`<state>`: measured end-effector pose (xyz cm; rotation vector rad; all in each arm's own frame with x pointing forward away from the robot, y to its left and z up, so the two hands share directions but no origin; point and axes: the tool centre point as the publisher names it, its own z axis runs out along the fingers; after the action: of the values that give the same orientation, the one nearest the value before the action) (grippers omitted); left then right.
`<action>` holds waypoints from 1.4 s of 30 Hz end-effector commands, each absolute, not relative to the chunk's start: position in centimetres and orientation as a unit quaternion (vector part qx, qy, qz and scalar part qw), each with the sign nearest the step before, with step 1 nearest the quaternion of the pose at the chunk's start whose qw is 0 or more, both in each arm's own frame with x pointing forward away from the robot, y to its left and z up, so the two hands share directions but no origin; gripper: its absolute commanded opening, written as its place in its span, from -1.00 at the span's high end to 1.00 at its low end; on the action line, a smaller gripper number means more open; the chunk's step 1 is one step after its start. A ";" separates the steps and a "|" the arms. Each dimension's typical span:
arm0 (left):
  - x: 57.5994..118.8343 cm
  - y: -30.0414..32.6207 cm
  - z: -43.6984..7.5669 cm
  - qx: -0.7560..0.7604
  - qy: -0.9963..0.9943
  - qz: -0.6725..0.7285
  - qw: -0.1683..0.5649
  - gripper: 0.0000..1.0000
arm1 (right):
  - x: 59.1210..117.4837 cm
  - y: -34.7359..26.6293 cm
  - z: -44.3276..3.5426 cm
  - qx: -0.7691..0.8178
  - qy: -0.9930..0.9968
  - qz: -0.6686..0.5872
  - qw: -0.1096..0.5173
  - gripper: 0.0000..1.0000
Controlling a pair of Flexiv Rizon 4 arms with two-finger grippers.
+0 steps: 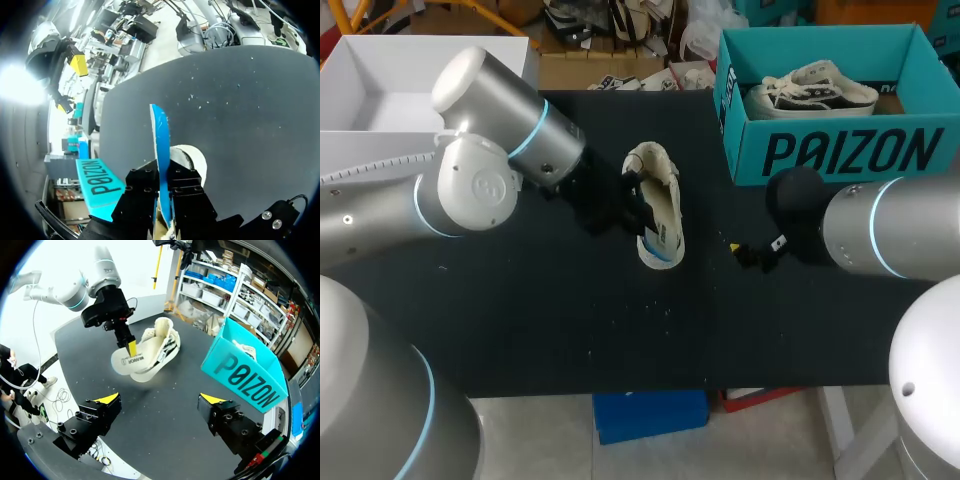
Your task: Take the shoe out of the shoebox, open the shoe tongue, remove and reinsert the insole, then place the shoe into the shoebox
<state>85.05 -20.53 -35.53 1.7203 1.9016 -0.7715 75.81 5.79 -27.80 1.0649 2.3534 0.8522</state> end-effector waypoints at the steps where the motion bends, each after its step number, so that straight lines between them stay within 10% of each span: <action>1: 85.5 -20.9 -36.0 0.620 0.695 -0.278 0.234 1.00 | 75.8 5.9 -28.0 0.383 0.845 0.308 0.211 -1.00; 42: 85.8 -21.3 -35.6 0.537 0.752 -0.277 0.264 1.00 | 75.8 5.9 -28.0 0.383 0.845 0.308 0.211 -1.00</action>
<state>86.91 -21.64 -35.81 1.4749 2.0374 -0.7675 75.81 5.79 -27.80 1.0650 2.3532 0.8523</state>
